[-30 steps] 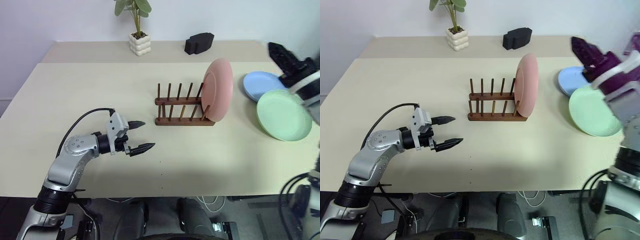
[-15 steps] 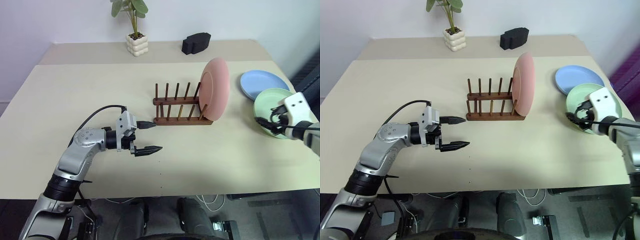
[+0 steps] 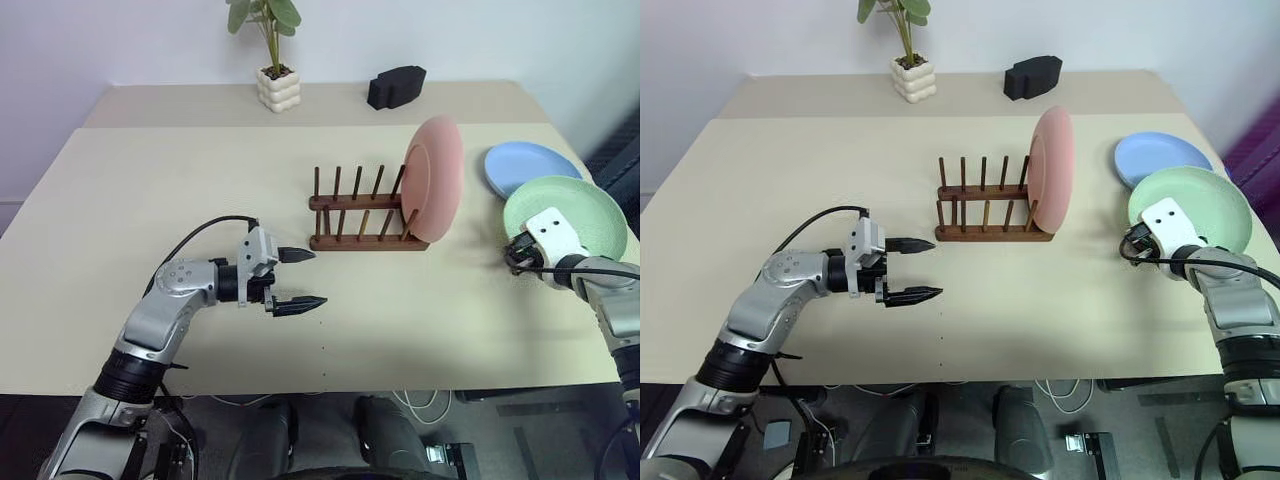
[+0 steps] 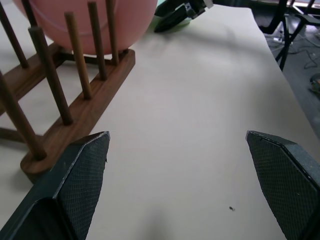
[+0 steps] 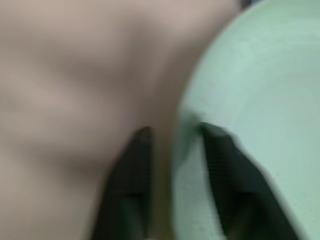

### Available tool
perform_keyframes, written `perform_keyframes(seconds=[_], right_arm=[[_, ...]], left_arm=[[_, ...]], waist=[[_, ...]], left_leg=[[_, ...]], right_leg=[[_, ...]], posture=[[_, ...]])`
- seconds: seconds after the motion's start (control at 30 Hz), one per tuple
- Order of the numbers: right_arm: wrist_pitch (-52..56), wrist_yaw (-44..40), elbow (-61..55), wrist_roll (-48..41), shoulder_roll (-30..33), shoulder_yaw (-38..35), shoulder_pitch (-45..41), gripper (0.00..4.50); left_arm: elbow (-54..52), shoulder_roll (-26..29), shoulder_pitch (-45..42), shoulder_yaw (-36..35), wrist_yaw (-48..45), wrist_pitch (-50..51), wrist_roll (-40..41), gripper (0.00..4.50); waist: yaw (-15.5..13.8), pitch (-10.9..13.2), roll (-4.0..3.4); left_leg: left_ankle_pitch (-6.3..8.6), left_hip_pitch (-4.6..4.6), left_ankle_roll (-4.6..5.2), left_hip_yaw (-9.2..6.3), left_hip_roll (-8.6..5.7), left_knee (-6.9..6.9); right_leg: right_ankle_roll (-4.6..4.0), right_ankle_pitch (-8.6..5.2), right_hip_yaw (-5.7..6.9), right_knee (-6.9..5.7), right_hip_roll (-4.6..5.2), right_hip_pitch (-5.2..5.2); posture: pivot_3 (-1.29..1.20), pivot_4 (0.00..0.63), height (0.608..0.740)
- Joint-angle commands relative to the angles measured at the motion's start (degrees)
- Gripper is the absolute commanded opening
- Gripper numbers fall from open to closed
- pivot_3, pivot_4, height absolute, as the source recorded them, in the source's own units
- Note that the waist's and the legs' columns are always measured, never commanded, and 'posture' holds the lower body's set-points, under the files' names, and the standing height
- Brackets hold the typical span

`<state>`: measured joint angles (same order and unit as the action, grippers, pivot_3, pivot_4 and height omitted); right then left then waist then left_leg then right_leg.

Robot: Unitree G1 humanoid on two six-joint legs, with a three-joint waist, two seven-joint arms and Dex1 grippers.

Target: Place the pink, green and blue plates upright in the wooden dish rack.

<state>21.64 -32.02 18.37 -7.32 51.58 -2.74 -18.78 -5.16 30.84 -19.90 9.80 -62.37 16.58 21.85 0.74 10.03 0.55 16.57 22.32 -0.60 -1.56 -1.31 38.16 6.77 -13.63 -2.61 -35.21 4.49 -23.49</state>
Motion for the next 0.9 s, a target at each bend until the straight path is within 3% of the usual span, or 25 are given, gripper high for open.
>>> perform_keyframes(seconds=[0.03, 0.33, 0.47, 0.6, 0.73, 0.9], right_arm=[[1.56, 0.22, -4.19, 0.70, 0.96, -2.96, 1.48, 0.08], [7.90, 4.54, -21.21, 2.64, 2.99, -10.79, 3.01, 0.08], [3.40, 5.02, -23.57, 4.27, 4.54, -11.21, -2.37, 0.08], [-2.67, 4.99, -24.25, 3.06, 3.40, -10.67, -14.56, 0.08], [-4.60, -0.19, -29.60, -3.78, -1.75, -7.75, -22.69, 0.08], [2.30, -4.63, -39.58, -17.65, -10.06, -5.61, -26.52, 0.08]], left_arm=[[-2.65, 0.23, 0.47, -1.52, 0.61, -0.63, 0.44, 4.50], [-3.13, 0.10, 1.38, -1.67, 1.16, -0.14, 1.05, 4.50], [-2.24, -0.29, 0.90, -1.33, 1.04, -0.31, 0.84, 4.50], [-1.11, -0.73, 0.11, -1.35, 1.11, -0.68, 0.54, 4.50], [-0.34, -1.26, -0.12, -2.35, 2.19, -1.20, 0.35, 4.50], [-0.51, -0.81, 0.92, -4.56, 3.97, -1.30, 0.43, 4.50]], waist=[[0.01, 0.00, 0.01], [0.08, 0.02, -0.06], [0.16, 0.02, -0.06], [0.33, 0.14, -0.27], [0.20, 0.16, -0.26], [0.07, 0.16, -0.26]], left_leg=[[0.00, 0.00, 0.00, -0.01, 0.00, 0.00], [0.00, -0.01, 0.00, -0.02, 0.00, 0.03], [-0.01, -0.01, 0.00, -0.02, 0.00, 0.03], [-0.01, 0.02, 0.00, 0.01, 0.00, 0.03], [-0.01, 0.02, 0.00, -0.10, 0.06, -0.04], [0.00, 0.08, 0.00, -0.15, 0.07, -0.07]], right_leg=[[0.00, 0.00, 0.00, 0.00, 0.00, 0.01], [0.00, 0.00, 0.01, -0.04, 0.00, -0.01], [-0.01, -0.01, 0.01, -0.04, -0.01, -0.01], [0.00, 0.00, 0.00, -0.04, -0.01, -0.06], [0.04, 0.02, 0.09, -0.06, -0.06, -0.08], [0.04, 0.02, 0.13, -0.06, -0.03, -0.10]], posture=[[0.00, 0.150, 0.740], [0.00, 0.150, 0.740], [0.00, 0.150, 0.740], [0.00, 0.150, 0.740], [0.00, 0.150, 0.740], [0.00, 0.150, 0.740]])
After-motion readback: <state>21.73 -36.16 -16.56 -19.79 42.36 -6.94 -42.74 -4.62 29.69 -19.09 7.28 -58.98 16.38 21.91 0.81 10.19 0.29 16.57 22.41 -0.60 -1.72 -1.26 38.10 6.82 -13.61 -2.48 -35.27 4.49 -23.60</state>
